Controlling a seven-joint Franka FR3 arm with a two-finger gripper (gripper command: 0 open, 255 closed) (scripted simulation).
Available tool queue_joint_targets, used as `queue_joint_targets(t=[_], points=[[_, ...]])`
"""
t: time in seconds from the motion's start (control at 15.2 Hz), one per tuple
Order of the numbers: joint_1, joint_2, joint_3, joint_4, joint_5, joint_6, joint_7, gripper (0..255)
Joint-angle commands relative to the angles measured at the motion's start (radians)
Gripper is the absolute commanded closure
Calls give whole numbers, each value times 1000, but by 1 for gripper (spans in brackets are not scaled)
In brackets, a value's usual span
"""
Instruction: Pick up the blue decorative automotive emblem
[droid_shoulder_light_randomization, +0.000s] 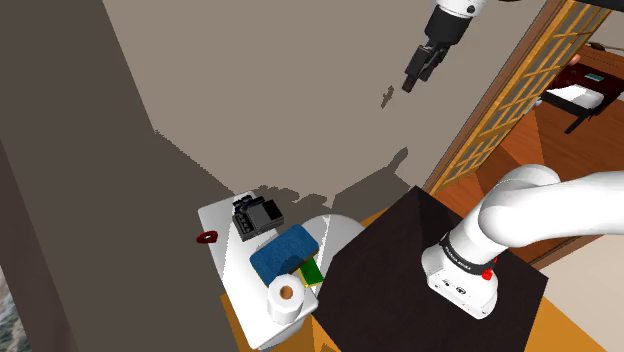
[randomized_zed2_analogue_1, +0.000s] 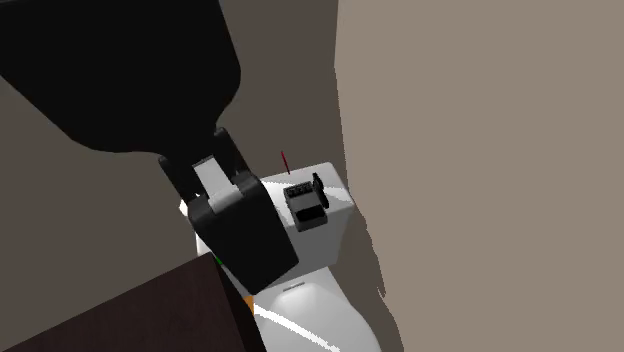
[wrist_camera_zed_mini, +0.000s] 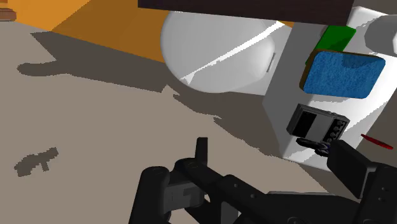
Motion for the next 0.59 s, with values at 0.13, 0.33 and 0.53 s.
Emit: queue_joint_targets(t=[0.13, 0.33, 0.53], points=[[17, 63, 1, 1, -3, 53, -34, 0], [41, 161, 5, 10, -8, 128, -83, 0], [64, 262, 11, 29, -12, 198, -130, 0]])
